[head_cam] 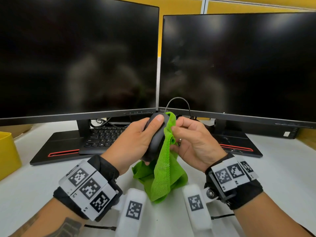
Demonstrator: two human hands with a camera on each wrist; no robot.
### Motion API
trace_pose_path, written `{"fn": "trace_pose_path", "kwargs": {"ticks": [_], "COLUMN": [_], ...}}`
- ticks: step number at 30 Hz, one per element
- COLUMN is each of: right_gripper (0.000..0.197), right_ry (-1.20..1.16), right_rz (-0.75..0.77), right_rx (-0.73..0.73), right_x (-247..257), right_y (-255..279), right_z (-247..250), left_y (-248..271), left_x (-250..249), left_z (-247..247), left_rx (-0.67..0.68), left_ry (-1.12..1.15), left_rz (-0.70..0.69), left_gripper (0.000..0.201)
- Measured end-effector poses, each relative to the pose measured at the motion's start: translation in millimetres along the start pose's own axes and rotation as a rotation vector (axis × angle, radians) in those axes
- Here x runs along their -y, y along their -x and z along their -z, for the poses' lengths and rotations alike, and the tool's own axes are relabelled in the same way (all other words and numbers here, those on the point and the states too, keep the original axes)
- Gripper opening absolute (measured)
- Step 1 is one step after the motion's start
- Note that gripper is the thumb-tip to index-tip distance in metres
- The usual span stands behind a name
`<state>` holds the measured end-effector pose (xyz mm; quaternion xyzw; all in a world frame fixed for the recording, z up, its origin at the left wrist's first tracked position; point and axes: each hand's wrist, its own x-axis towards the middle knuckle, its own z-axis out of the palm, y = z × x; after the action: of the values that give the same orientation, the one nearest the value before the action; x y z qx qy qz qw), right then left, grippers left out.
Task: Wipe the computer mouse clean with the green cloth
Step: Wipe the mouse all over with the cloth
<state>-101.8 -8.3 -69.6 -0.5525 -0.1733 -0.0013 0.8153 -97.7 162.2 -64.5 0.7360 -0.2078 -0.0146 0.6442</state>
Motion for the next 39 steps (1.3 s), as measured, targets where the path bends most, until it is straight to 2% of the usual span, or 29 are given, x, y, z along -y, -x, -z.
{"fn": "trace_pose_path", "kwargs": {"ticks": [4,11,13,16,18,22,25,30,35,39], "right_gripper": [0.017,0.047,0.063,0.069,0.065,0.026,0.011,0.007,0.031,0.024], "right_ry": [-0.001,0.162,0.293,0.336,0.308,0.145,0.016,-0.047,-0.038,0.015], "right_rz": [0.005,-0.025,-0.04,-0.056,-0.061,-0.033,0.025,0.11,0.132,0.12], "right_rx": [0.061,0.169,0.179,0.181,0.169,0.077,-0.003,-0.046,-0.091,-0.131], "right_x": [-4,-17,-21,-18,-12,2,8,8,10,10], "right_y": [0,1,0,1,2,3,1,0,-1,-1], "right_z": [-1,-9,-14,-15,-10,0,5,4,3,5], "left_y": [-2,-4,-5,-5,-5,-4,-2,-2,-3,-1], "left_x": [1,3,1,-3,-5,-9,-11,-8,-2,1], "left_z": [2,2,3,2,1,6,6,2,3,7], "left_rx": [-0.023,-0.074,-0.08,-0.079,-0.097,-0.138,-0.118,-0.047,-0.049,0.0], "left_ry": [-0.006,0.018,0.066,0.199,0.288,0.36,0.389,0.367,0.232,0.133], "left_rz": [-0.001,-0.008,-0.014,0.029,0.082,0.16,0.175,0.177,0.127,0.093], "left_gripper": [0.054,0.062,0.063,0.058,0.055,0.055,0.052,0.05,0.05,0.062]}}
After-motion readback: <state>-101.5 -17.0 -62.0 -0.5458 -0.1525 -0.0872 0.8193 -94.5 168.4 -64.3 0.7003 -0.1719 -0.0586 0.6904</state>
